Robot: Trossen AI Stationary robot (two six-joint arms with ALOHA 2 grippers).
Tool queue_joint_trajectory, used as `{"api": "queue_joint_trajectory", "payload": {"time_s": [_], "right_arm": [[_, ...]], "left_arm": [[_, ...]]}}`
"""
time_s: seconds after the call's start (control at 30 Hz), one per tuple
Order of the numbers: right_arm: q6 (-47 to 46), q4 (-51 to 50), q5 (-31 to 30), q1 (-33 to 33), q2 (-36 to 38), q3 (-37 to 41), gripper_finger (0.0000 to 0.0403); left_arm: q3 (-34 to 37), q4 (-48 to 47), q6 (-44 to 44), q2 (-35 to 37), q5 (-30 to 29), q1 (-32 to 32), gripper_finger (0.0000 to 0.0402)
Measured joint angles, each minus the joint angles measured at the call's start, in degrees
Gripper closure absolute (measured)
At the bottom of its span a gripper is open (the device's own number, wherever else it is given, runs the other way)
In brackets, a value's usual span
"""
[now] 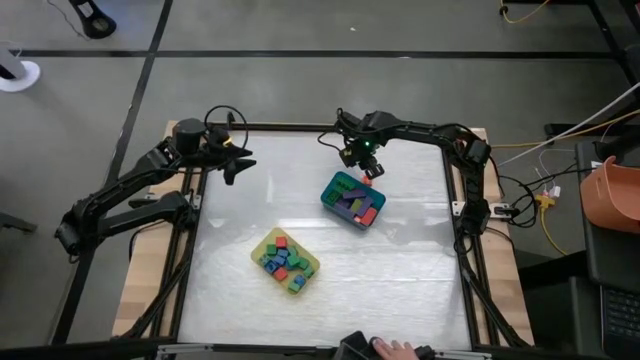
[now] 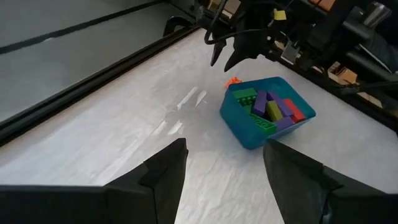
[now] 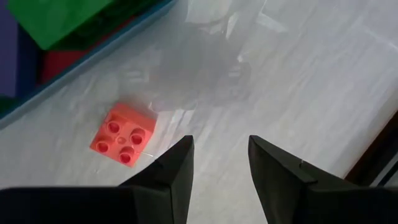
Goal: Sort blocks by size
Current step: Put the small orange game piece into the yellow bin
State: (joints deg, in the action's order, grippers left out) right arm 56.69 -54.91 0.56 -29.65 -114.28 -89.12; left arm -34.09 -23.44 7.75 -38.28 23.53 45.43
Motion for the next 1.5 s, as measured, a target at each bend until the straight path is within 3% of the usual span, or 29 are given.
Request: {"api": "queue_joint_trajectory", "payload": {"time_s": [0.23,0.4,0.57,0.77,0.9,1.1,1.33,1.5], "right_arm": [[0.09,0.02,0.0,0.0,0.0,0.0,0.0251],[0.57,0.71,0.0,0.0,0.0,0.0,0.0251],[0.58,1.36,0.0,0.04,0.0,0.0,0.0251],[0.57,1.42,0.0,0.04,0.0,0.0,0.0251],[0.55,1.44,-0.12,0.04,0.0,-0.02,0.0251],[0.28,0.98,-5.45,0.04,0.0,-0.02,0.0251],[0.2,1.47,-8.92,0.04,0.0,-0.02,0.0251],[0.2,2.63,-8.57,0.04,0.0,-0.02,0.0251]], "left_arm": [[-0.02,-4.48,-3.48,5.14,0.0,0.0,0.0202],[-0.02,-12.73,-2.42,15.64,0.01,-0.04,0.0202],[2.09,-12.05,-1.77,26.74,0.08,-0.09,0.0202],[10.19,-2.0,2.13,37.19,0.28,-0.09,0.0202],[18.7,6.22,8.55,37.66,3.09,-0.48,0.0202],[33.17,34.3,15.8,37.11,8.21,-4.24,0.0202],[33.55,35.09,9.4,37.05,6.6,-9.19,0.0202],[33.55,34.93,3.34,37.03,-0.21,-12.01,0.0202]]}}
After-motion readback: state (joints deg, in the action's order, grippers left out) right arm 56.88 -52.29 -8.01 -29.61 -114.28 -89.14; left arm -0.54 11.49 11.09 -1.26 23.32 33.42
